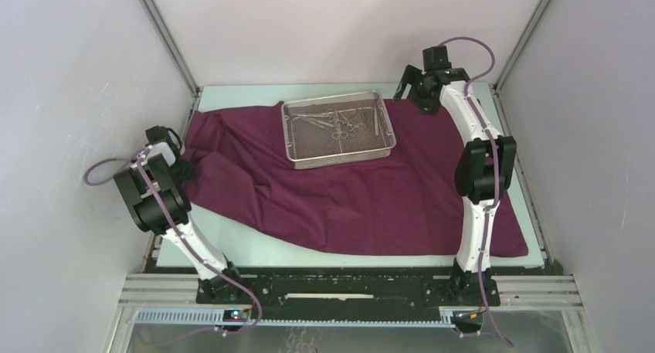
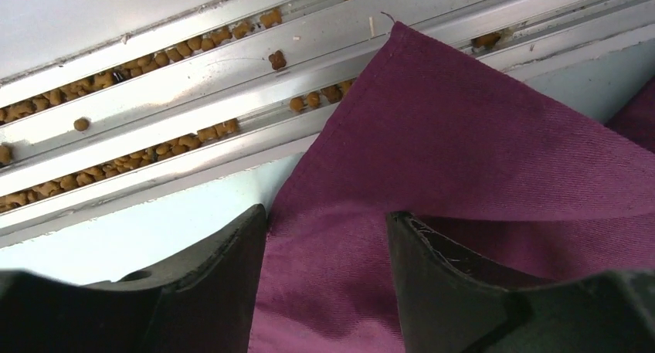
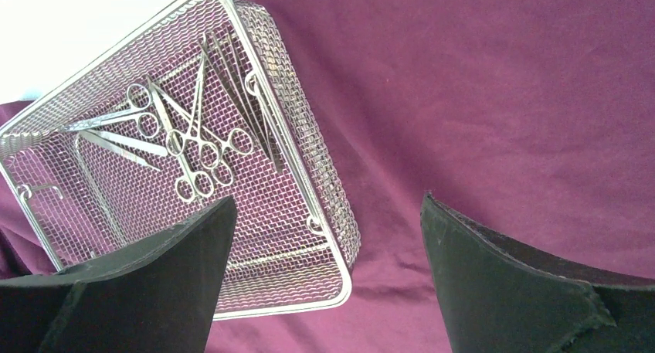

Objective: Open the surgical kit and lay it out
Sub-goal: Smooth out the surgical kit at the center of the board.

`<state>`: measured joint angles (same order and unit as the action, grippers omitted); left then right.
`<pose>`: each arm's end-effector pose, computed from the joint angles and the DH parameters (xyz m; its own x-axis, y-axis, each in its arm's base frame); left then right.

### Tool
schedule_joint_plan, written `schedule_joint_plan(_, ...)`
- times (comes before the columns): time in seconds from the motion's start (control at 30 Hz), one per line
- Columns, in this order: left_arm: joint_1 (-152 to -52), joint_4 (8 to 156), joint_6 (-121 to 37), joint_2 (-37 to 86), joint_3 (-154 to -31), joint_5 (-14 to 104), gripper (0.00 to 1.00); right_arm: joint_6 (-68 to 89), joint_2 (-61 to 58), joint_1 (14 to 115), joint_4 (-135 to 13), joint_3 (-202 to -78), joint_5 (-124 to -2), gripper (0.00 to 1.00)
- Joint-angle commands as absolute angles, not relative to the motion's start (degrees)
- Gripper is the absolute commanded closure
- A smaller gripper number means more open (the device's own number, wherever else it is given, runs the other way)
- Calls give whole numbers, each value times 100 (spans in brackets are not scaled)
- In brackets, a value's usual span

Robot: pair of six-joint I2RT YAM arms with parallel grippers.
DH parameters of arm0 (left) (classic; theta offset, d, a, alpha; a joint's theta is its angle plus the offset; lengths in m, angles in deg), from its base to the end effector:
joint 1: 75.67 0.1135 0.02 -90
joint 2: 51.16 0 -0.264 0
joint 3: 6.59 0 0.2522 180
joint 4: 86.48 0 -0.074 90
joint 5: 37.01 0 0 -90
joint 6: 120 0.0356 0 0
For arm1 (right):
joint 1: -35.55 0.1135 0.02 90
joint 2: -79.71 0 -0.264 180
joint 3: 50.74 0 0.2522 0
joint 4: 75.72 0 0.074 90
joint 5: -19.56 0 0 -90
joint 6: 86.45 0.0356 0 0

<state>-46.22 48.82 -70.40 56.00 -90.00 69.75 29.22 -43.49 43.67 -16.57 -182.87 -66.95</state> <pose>0.3158 0.1901 0.1636 -0.2519 -0.8549 -0.4536 -0.9537 0.2989 -0.0338 0.4786 0.0705 0.2894 -0.7635 0.3278 -0.5564 0.1677 0.9327 0.3193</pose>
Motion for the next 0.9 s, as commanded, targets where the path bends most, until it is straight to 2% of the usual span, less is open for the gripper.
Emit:
schedule_joint_plan(0.0, -4438, 4980, -6889, 5838, -9173, 6547, 40, 2859, -3882, 4449, -1778, -18349, -6780, 2)
schedule_joint_plan(0.07, -4420, 4920, -6869, 5911, -9252, 6516, 48, 2859, -3885, 4465, -1788, -18372, -6785, 2)
schedule_joint_plan(0.17, -4396, 4882, -6852, 5972, -9329, 6444, 68, 2859, -3894, 4493, -1779, -18398, -6814, 2)
schedule_joint_plan(0.2, -4385, 4890, -6849, 5982, -9334, 6391, 85, 2853, -3892, 4495, -1773, -18404, -6823, 2)
schedule_joint_plan(0.27, -4384, 4875, -6876, 6000, -9330, 6352, 99, 2858, -3888, 4504, -1760, -18411, -6820, 2)
schedule_joint_plan(0.47, -4384, 4670, -7165, 5486, -8988, 6803, 100, 2809, -3810, 4555, -1711, -18418, -6859, 2)
schedule_joint_plan(0.87, -4332, 3067, -7816, 4058, -8504, 8331, 100, 2842, -3300, 4578, -1666, -18008, -6722, 2)
